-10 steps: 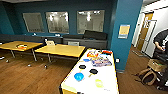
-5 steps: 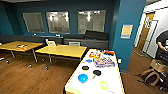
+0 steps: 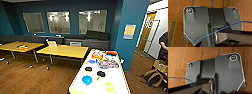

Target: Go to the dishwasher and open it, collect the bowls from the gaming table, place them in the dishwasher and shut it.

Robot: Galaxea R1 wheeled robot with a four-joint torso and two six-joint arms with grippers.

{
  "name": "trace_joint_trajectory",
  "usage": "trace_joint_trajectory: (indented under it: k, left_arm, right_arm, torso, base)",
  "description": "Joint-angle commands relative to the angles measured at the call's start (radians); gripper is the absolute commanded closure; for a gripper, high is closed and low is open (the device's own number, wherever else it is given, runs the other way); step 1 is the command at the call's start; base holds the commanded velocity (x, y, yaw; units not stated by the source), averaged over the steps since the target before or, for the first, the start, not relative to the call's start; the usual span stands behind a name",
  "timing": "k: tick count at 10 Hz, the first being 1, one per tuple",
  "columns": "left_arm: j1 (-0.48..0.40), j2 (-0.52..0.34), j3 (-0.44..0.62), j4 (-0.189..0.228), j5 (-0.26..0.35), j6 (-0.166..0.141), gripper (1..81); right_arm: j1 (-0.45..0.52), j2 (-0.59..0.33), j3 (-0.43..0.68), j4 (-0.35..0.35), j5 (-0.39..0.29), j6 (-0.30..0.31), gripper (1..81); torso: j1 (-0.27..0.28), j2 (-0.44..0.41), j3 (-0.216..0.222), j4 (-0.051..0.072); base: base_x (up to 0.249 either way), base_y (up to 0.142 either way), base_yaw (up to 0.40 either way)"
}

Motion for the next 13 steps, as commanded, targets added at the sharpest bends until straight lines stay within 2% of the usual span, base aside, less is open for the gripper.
trace_joint_trajectory:
  k: [1, 5, 10, 13]
  left_arm:
    - [-0.041, 0.0, 0.003, -0.004, 0.055, -0.003, 1.0]
    - [-0.043, -0.001, 0.003, -0.004, 0.054, -0.003, 1.0]
    - [-0.041, -0.003, 0.003, -0.005, 0.054, -0.003, 1.0]
    - [-0.041, -0.003, 0.003, -0.005, 0.054, -0.005, 1.0]
  right_arm:
    - [0.05, -0.013, 0.005, -0.014, -0.044, -0.003, 1.0]
    - [0.05, -0.011, 0.005, -0.014, -0.044, -0.003, 1.0]
    - [0.05, -0.013, 0.004, -0.014, -0.044, -0.003, 1.0]
    - [0.051, -0.011, 0.001, -0.014, -0.044, -0.003, 1.0]
  torso:
    - [0.0, 0.0, 0.0, 0.0]
    - [0.0, 0.0, 0.0, 0.0]
    - [-0.002, -0.001, 0.0, 0.0]
    - [0.001, 0.001, -0.001, 0.0]
  base:
    - [0.063, 0.133, 0.0]
    - [0.067, 0.133, 0.0]
    - [0.178, 0.126, 0.0]
    - [0.0, 0.022, 0.0]
